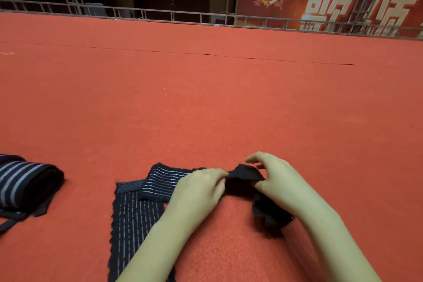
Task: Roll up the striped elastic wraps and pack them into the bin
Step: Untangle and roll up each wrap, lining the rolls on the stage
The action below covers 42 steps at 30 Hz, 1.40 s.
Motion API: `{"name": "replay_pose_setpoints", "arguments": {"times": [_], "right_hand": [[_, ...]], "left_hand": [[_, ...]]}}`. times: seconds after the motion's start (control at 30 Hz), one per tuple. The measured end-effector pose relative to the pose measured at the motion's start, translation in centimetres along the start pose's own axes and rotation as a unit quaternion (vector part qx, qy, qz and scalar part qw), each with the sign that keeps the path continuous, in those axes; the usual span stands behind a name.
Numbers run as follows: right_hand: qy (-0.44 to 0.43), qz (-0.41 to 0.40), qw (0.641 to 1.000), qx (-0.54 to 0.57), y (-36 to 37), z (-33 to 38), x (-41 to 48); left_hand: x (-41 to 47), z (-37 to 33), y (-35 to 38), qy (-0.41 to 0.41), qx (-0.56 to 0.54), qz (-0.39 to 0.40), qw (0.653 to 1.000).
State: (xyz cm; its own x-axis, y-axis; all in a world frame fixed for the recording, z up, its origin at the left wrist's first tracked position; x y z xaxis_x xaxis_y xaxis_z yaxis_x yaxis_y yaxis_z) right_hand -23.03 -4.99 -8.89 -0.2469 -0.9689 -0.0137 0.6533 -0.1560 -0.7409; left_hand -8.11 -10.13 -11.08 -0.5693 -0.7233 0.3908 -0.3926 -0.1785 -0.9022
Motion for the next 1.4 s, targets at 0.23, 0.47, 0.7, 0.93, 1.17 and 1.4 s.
{"name": "replay_pose_setpoints", "arguments": {"times": [0.23,0.47,0.7,0.93,1.17,1.4], "right_hand": [[0.068,-0.007,0.995,-0.069,-0.6,0.0,-0.5],[0.059,-0.007,0.998,-0.035,-1.4,-1.1,0.0],[-0.117,0.027,0.982,0.146,0.9,2.2,0.1],[-0.144,-0.063,0.949,0.275,0.4,1.3,0.4],[-0.115,-0.082,0.931,0.336,1.6,0.3,0.6],[-0.130,-0.086,0.880,0.449,1.5,1.8,0.2]], "left_hand": [[0.0,3.7,-1.6,-0.057,0.128,-0.053,0.989],[-0.1,6.1,-2.0,-0.076,0.107,-0.103,0.986],[0.9,-0.6,-2.1,0.098,-0.049,-0.018,0.994],[0.4,1.0,-2.3,-0.051,-0.174,-0.027,0.983],[0.4,1.2,-2.1,-0.108,-0.281,0.043,0.953],[0.4,0.4,-2.7,-0.132,-0.371,0.007,0.919]]}}
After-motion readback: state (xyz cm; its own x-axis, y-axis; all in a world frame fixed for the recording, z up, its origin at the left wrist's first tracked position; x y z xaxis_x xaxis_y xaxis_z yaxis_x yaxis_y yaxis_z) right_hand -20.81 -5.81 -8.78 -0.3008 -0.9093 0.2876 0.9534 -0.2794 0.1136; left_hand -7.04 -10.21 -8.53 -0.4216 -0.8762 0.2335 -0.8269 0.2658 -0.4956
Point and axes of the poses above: each hand's wrist, its own x-axis towards the middle knuckle, its own y-axis out of the palm, z = x × y, the point moved 5 cm from there along x, towards the middle knuckle, and after that the axes turned 15 degrees about x, right-handed, at the moved point
